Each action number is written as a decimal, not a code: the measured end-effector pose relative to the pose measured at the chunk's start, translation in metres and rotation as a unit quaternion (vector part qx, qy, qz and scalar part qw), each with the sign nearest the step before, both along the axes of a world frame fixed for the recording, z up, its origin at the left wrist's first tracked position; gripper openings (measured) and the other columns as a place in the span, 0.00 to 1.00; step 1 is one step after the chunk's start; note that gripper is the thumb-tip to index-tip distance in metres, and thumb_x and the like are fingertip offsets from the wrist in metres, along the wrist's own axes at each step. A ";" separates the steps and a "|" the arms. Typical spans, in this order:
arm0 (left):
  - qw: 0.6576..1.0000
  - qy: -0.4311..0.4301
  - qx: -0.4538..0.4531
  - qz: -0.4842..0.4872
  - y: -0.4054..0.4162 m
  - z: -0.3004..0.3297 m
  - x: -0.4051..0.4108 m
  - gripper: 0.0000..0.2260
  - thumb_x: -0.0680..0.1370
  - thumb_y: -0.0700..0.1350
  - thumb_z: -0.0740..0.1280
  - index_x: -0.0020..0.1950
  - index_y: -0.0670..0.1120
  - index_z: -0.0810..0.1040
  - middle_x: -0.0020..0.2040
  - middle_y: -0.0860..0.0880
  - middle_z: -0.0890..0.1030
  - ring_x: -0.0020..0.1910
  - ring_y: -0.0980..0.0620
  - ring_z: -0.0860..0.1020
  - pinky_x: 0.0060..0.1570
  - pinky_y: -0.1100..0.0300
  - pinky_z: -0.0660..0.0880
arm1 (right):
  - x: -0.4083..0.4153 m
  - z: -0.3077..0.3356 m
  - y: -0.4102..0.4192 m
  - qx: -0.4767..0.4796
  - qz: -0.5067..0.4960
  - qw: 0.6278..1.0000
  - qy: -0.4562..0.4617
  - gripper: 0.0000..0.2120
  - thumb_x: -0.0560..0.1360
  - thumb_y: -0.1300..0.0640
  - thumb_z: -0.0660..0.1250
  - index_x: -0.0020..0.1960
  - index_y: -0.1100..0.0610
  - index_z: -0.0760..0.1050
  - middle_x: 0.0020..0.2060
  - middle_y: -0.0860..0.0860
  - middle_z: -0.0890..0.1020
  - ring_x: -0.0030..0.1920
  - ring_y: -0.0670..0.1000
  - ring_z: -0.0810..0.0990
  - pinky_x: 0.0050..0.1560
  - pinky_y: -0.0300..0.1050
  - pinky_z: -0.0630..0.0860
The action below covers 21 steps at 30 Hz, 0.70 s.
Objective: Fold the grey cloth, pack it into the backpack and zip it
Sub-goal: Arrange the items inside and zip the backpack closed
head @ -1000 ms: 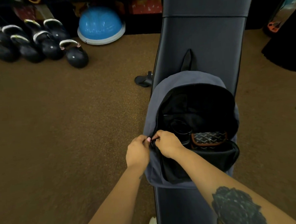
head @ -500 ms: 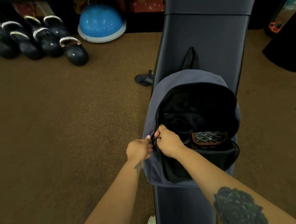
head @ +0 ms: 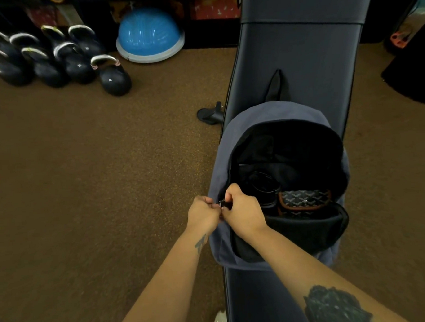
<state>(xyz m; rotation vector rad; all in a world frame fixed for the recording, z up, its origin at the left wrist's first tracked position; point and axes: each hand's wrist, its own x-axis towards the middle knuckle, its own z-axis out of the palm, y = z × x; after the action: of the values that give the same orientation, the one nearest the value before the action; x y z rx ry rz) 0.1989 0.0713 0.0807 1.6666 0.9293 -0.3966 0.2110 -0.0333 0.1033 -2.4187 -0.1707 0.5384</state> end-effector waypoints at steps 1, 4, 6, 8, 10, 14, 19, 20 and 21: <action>1.000 -0.002 0.011 -0.004 0.000 0.000 0.000 0.08 0.74 0.36 0.65 0.45 0.47 0.69 0.50 0.40 0.79 0.47 0.44 0.80 0.48 0.49 0.80 | -0.001 -0.001 -0.001 0.002 -0.002 1.000 0.001 0.11 0.71 0.57 0.65 0.44 0.50 0.62 0.38 0.52 0.78 0.43 0.59 0.77 0.46 0.55 0.76; 1.000 -0.009 0.005 0.006 0.000 0.003 -0.001 0.08 0.74 0.35 0.65 0.51 0.43 0.69 0.46 0.42 0.78 0.43 0.48 0.79 0.43 0.55 0.79 | 0.000 -0.002 -0.003 0.003 0.005 1.000 -0.011 0.12 0.71 0.58 0.65 0.43 0.49 0.61 0.38 0.51 0.78 0.42 0.59 0.77 0.45 0.54 0.76; 1.000 -0.020 0.019 -0.008 0.000 0.002 -0.002 0.08 0.74 0.35 0.65 0.51 0.42 0.69 0.43 0.44 0.78 0.42 0.49 0.80 0.44 0.54 0.80 | 0.001 -0.003 -0.004 0.001 0.020 0.999 -0.028 0.12 0.72 0.60 0.65 0.45 0.50 0.61 0.36 0.49 0.76 0.42 0.58 0.78 0.47 0.52 0.74; 0.999 -0.031 0.032 -0.011 0.001 0.004 -0.004 0.08 0.74 0.35 0.65 0.50 0.43 0.69 0.43 0.44 0.79 0.44 0.47 0.80 0.48 0.52 0.80 | 0.001 -0.002 -0.006 -0.004 0.036 0.998 -0.047 0.10 0.73 0.61 0.64 0.46 0.52 0.64 0.36 0.48 0.76 0.42 0.57 0.79 0.49 0.51 0.72; 0.999 -0.036 0.011 0.002 0.003 0.006 -0.006 0.08 0.75 0.34 0.65 0.50 0.42 0.69 0.42 0.45 0.77 0.42 0.49 0.79 0.42 0.57 0.78 | 0.001 -0.001 -0.007 -0.011 0.053 0.996 -0.077 0.07 0.73 0.61 0.63 0.50 0.53 0.69 0.39 0.48 0.78 0.45 0.56 0.80 0.52 0.50 0.70; 0.999 -0.040 0.030 -0.009 0.010 0.011 -0.006 0.10 0.73 0.36 0.67 0.45 0.45 0.66 0.41 0.44 0.76 0.35 0.52 0.77 0.34 0.59 0.76 | 0.001 -0.006 -0.004 -0.061 0.114 0.978 -0.161 0.11 0.74 0.61 0.63 0.54 0.53 0.74 0.50 0.51 0.81 0.49 0.55 0.79 0.52 0.51 0.69; 0.991 -0.048 0.104 -0.067 0.014 0.019 -0.009 0.11 0.70 0.38 0.66 0.43 0.47 0.64 0.44 0.41 0.79 0.37 0.47 0.76 0.35 0.56 0.70 | 0.002 -0.003 0.009 -0.159 0.139 0.960 -0.184 0.10 0.59 0.61 0.76 0.33 0.53 0.75 0.26 0.50 0.78 0.26 0.53 0.79 0.36 0.43 0.72; 0.991 -0.053 0.104 -0.064 0.015 0.019 -0.010 0.11 0.70 0.39 0.66 0.44 0.47 0.65 0.45 0.42 0.80 0.38 0.47 0.76 0.36 0.56 0.70 | 0.003 -0.003 0.011 -0.169 0.141 0.958 -0.184 0.13 0.55 0.60 0.78 0.29 0.52 0.74 0.22 0.49 0.76 0.22 0.52 0.76 0.33 0.41 0.72; 0.991 -0.057 0.102 -0.059 0.016 0.019 -0.011 0.11 0.70 0.40 0.67 0.43 0.48 0.65 0.45 0.42 0.81 0.39 0.46 0.77 0.37 0.55 0.71 | 0.003 -0.003 0.012 -0.177 0.141 0.956 -0.186 0.13 0.54 0.60 0.79 0.28 0.51 0.74 0.22 0.49 0.76 0.21 0.51 0.76 0.32 0.41 0.72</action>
<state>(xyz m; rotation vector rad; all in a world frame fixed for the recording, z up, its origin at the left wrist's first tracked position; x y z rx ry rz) 0.1879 0.0871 0.0993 1.9170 0.8091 -0.2886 0.2144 -0.0212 0.0999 -2.8512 -0.6370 0.2400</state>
